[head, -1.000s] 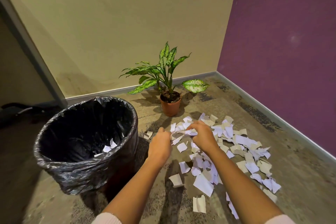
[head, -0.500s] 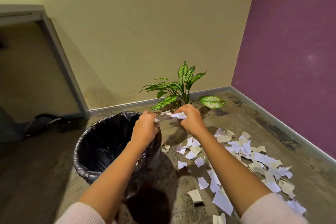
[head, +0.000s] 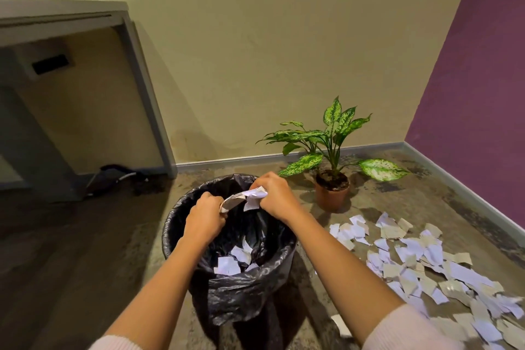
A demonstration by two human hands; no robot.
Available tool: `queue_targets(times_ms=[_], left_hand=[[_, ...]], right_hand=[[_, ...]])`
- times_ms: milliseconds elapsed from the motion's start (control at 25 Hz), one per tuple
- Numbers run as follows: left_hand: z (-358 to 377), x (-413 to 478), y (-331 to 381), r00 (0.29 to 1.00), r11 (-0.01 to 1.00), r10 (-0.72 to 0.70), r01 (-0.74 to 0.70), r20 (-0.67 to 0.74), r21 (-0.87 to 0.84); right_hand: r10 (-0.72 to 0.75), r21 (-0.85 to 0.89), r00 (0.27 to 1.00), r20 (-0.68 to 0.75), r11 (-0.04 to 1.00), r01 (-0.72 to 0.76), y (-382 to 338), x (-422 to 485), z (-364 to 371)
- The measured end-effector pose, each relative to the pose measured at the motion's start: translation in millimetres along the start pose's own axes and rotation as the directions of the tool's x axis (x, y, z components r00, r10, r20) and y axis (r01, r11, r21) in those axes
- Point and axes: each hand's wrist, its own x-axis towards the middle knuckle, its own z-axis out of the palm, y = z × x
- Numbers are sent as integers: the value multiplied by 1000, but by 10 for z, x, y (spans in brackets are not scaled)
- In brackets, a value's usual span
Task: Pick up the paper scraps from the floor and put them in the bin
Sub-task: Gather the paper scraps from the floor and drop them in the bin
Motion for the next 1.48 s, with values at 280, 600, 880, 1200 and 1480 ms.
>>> queue_targets(times_ms=[280,600,880,1200,1480], left_hand=[[138,-69,-157,976,993,-117,121,184,-10],[118,-64,62,994,998,-64,62,84,25],[6,-118,741,989,993,116,-115,-93,25],[331,-418,1739,907,922,387,-379,-165,83],[1204,-786,2105,891,889,449,-453,68,68]], right_hand=[[105,-99,952,288,992,-79,13,-33,275],[40,-58,979,198,998,-29,18,-70,25],[9,-6,1000,17,1000,-9,241,-318,-448],[162,-96,986,-30,982,-164,1030,-951,-904],[300,-138,954,18,946,-294,1855,-1577,-691]])
